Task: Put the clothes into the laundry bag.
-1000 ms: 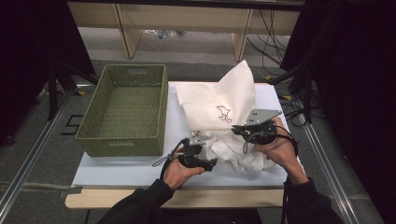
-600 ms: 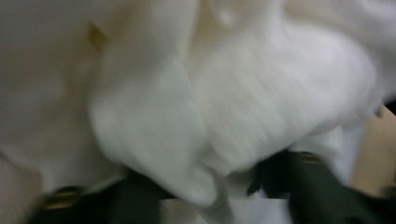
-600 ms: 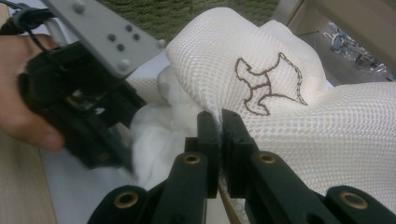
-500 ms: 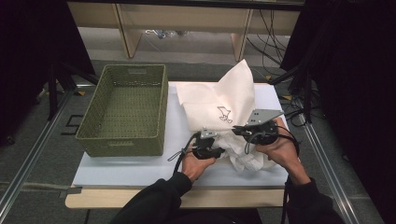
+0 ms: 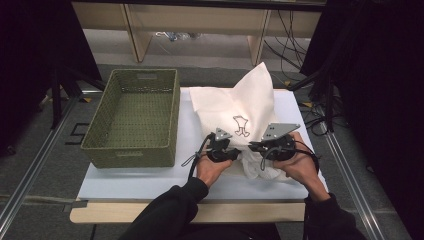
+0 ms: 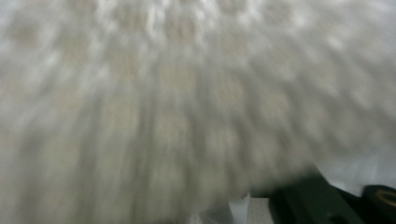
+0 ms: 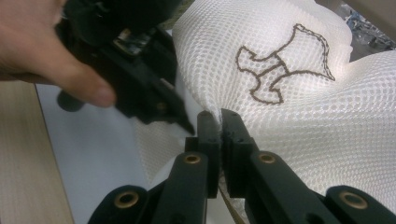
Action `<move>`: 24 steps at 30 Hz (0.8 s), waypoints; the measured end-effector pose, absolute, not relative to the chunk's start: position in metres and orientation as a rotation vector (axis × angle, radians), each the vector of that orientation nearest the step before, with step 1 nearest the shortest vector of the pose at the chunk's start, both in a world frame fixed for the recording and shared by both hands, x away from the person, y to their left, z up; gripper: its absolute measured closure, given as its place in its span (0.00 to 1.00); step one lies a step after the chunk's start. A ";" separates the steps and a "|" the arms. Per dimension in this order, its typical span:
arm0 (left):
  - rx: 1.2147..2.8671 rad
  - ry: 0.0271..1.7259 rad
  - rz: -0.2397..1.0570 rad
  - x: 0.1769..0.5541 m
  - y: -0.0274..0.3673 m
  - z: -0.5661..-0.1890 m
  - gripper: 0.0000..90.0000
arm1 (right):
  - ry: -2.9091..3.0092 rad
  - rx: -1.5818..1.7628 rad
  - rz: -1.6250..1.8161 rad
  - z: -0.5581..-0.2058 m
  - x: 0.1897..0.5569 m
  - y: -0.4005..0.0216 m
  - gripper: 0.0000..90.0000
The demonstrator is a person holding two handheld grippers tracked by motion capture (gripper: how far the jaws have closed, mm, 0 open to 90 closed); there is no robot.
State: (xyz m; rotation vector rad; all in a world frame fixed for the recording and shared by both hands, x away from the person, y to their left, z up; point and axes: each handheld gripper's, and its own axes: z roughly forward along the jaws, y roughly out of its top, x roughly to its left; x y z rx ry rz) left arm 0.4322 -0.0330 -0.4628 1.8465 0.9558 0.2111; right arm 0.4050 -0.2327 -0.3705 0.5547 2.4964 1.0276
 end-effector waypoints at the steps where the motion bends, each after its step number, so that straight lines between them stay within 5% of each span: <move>1: 1.866 0.934 0.212 0.430 -0.030 -0.464 0.68 | 2.502 0.545 1.030 -0.371 0.406 -0.233 0.98; 9: 1.917 0.966 0.190 0.410 -0.005 -0.462 0.39 | 2.501 0.569 1.031 -0.375 0.408 -0.234 0.97; 15: 1.912 1.001 0.102 0.387 0.007 -0.462 0.34 | 2.484 0.538 1.036 -0.374 0.410 -0.236 0.97; 24: 1.879 0.997 0.065 0.387 -0.034 -0.471 0.26 | 2.476 0.570 1.057 -0.372 0.412 -0.238 0.97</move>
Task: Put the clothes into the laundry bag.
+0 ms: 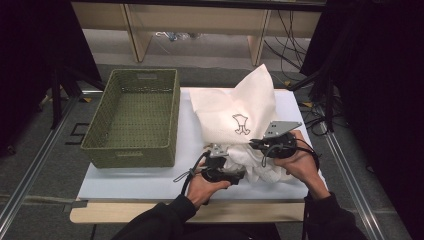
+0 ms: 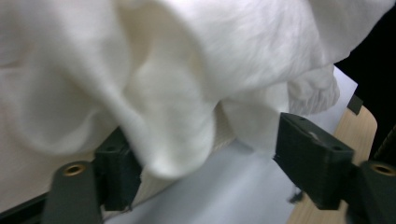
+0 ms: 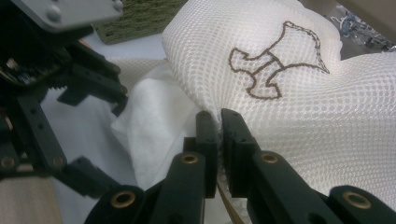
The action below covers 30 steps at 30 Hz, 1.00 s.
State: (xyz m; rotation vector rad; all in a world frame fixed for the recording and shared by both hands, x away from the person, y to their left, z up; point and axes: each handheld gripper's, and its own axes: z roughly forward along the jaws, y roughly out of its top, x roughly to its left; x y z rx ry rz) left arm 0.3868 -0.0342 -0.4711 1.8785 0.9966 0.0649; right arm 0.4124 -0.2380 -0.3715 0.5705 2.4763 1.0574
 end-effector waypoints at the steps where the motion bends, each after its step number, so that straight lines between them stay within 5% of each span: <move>1: 1.876 0.991 0.063 0.388 -0.037 -0.471 0.25 | 2.480 0.583 1.059 -0.371 0.412 -0.238 0.96; 6: 1.862 1.010 0.079 0.399 -0.055 -0.473 0.31 | 2.475 0.583 1.062 -0.370 0.413 -0.240 0.96; 8: 1.834 1.034 0.096 0.406 -0.057 -0.475 0.44 | 2.474 0.583 1.061 -0.369 0.412 -0.241 0.96; 11: 1.791 1.061 0.124 0.415 -0.054 -0.477 0.77 | 2.471 0.597 1.064 -0.369 0.412 -0.242 0.97; 13: 1.780 1.069 0.157 0.420 -0.051 -0.475 0.85 | 2.458 0.590 1.073 -0.367 0.412 -0.242 0.97; 22: 1.737 1.058 0.389 0.440 -0.050 -0.454 0.89 | 2.478 0.570 1.060 -0.361 0.403 -0.238 0.99; 30: 1.769 1.044 0.345 0.438 -0.047 -0.467 0.83 | 2.538 0.580 1.006 -0.379 0.402 -0.238 0.99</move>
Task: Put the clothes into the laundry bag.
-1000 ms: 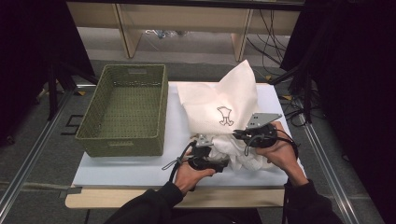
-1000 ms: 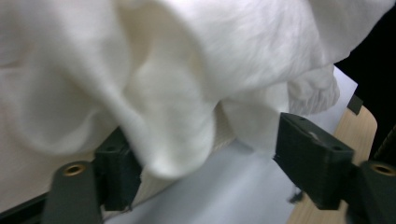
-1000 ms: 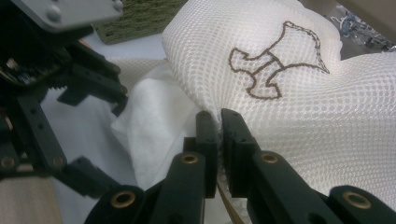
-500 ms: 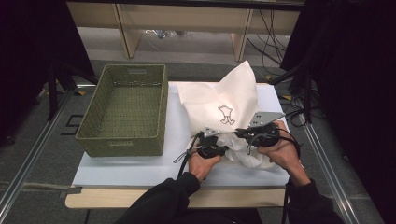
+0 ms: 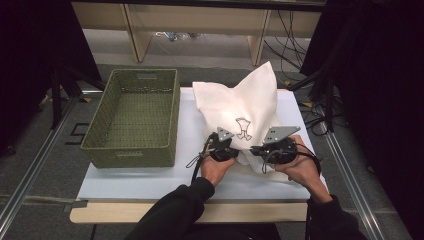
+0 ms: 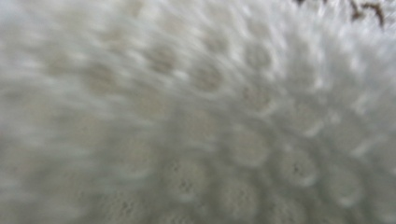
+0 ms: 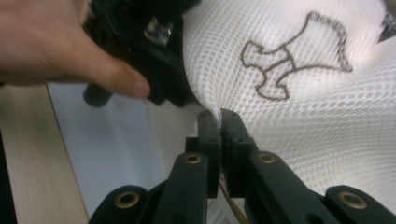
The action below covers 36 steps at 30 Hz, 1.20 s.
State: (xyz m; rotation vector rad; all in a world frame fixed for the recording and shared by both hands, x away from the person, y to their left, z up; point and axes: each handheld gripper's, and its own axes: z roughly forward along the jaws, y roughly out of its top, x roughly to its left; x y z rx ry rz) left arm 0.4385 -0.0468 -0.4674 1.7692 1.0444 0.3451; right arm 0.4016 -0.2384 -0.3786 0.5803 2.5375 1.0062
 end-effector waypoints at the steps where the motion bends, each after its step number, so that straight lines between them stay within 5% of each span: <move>1: 1.782 1.043 0.329 0.437 -0.045 -0.470 0.82 | 2.549 0.578 1.000 -0.382 0.402 -0.238 0.98; 17: 2.015 0.950 0.246 0.393 0.015 -0.472 0.41 | 2.670 0.653 0.888 -0.427 0.409 -0.225 0.98; 32: 2.169 0.879 0.239 0.410 0.024 -0.483 0.36 | 2.643 0.622 0.885 -0.434 0.415 -0.223 0.97; 36: 2.187 0.862 0.268 0.415 0.022 -0.486 0.44 | 2.636 0.619 0.883 -0.434 0.417 -0.223 0.97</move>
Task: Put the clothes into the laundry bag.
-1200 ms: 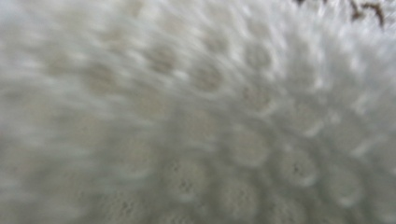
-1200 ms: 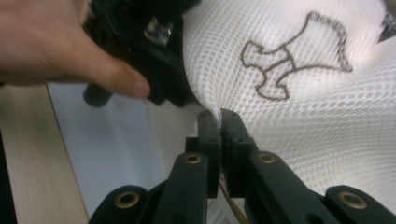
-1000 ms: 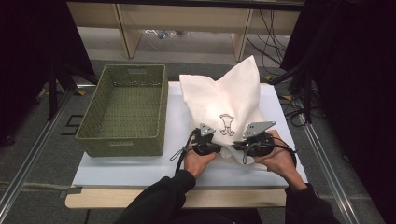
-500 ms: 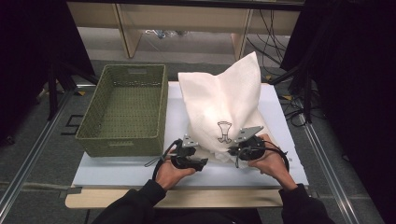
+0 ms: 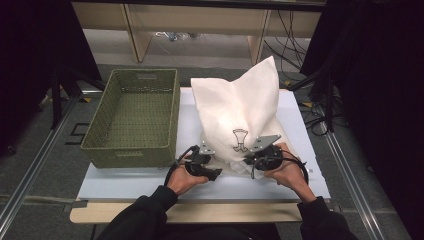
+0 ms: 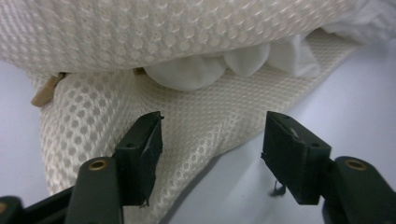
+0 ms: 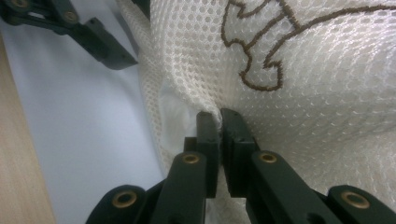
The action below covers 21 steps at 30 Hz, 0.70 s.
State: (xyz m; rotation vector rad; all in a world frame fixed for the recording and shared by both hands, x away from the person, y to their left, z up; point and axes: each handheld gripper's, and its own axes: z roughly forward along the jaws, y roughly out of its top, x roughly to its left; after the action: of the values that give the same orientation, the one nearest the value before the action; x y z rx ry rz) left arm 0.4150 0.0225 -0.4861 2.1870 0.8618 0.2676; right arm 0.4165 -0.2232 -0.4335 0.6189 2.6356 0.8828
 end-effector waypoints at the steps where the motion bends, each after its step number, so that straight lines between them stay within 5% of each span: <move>1: 2.204 0.865 0.283 0.416 0.022 -0.487 0.44 | 2.636 0.619 0.883 -0.434 0.417 -0.223 0.97; 4: 2.250 0.821 0.315 0.418 0.018 -0.488 0.55 | 2.636 0.624 0.884 -0.433 0.417 -0.224 0.97; 8: 2.243 0.859 0.297 0.422 0.018 -0.486 0.88 | 2.643 0.614 0.881 -0.432 0.416 -0.223 0.97; 10: 2.238 0.871 0.279 0.421 0.018 -0.485 0.96 | 2.652 0.592 0.876 -0.431 0.415 -0.223 0.97; 21: 2.243 0.831 0.252 0.387 0.018 -0.486 0.98 | 2.712 0.510 0.841 -0.436 0.409 -0.217 0.97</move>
State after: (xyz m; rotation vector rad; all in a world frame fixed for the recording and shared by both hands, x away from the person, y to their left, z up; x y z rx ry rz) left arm 0.3872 0.0175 -0.4859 2.2426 0.8313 0.2517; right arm 0.4094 -0.2168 -0.4360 0.5097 2.7124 0.8406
